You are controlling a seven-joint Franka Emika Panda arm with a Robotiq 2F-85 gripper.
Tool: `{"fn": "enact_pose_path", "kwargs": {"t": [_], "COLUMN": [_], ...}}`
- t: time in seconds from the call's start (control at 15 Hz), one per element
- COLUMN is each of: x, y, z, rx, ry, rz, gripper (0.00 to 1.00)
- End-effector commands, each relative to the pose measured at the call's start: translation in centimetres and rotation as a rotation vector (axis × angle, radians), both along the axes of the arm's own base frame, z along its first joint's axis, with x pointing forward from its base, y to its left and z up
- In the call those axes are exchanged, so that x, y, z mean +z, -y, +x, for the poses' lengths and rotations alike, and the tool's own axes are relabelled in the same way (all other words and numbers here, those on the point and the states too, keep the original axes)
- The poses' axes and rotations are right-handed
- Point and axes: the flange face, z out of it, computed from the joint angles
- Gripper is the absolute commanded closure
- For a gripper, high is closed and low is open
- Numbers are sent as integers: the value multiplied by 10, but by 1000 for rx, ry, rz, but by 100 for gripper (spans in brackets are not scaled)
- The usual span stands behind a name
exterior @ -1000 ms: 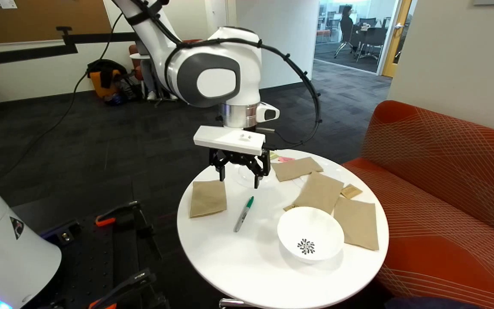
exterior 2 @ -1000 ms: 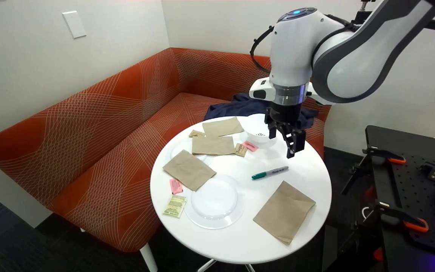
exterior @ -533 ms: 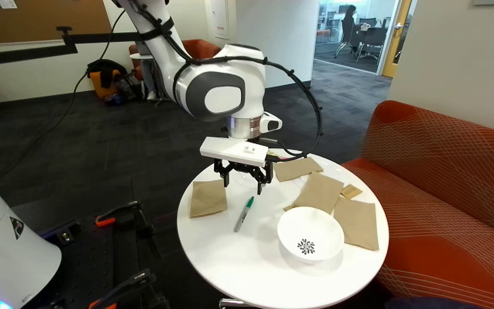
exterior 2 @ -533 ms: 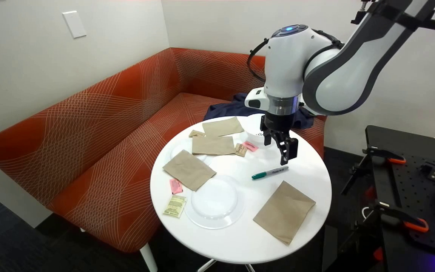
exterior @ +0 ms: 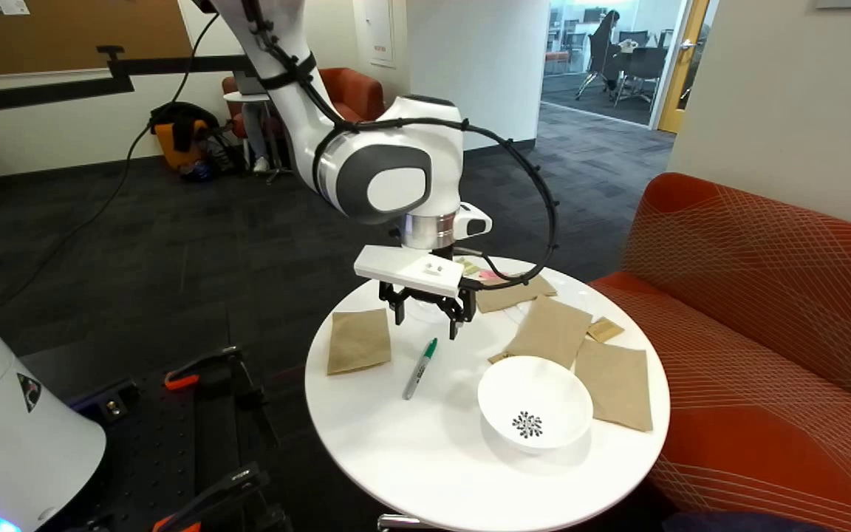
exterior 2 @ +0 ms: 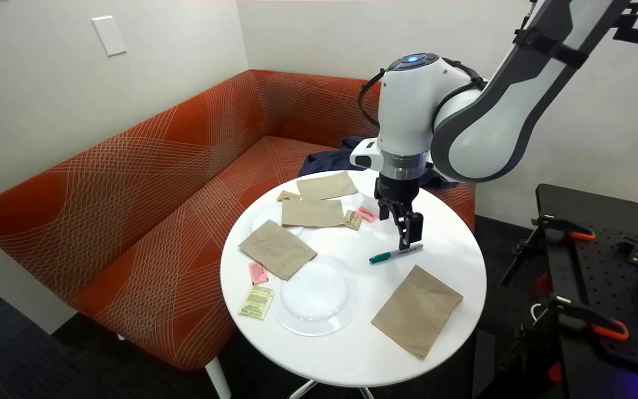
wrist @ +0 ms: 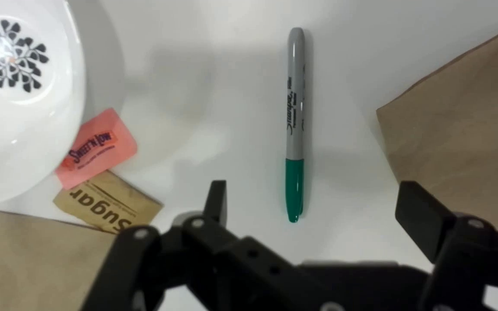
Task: Put the green pen inside the white bowl
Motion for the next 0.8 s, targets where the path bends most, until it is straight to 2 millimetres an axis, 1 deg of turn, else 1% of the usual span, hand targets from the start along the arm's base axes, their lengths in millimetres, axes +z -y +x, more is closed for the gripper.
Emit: {"fn": "enact_pose_path", "kwargs": {"t": [0.0,0.33,0.67,0.73], "x": [-9,-25,-41,-43], "y": [-6,-8,-5,-5], "z": [9,9,6,6], "rx": [-30,-49,-52,-52], "ry": [14,-8,-31,-35], "rz": [-8,-20,-23,-23], "gripper": [0,0,0,5]}}
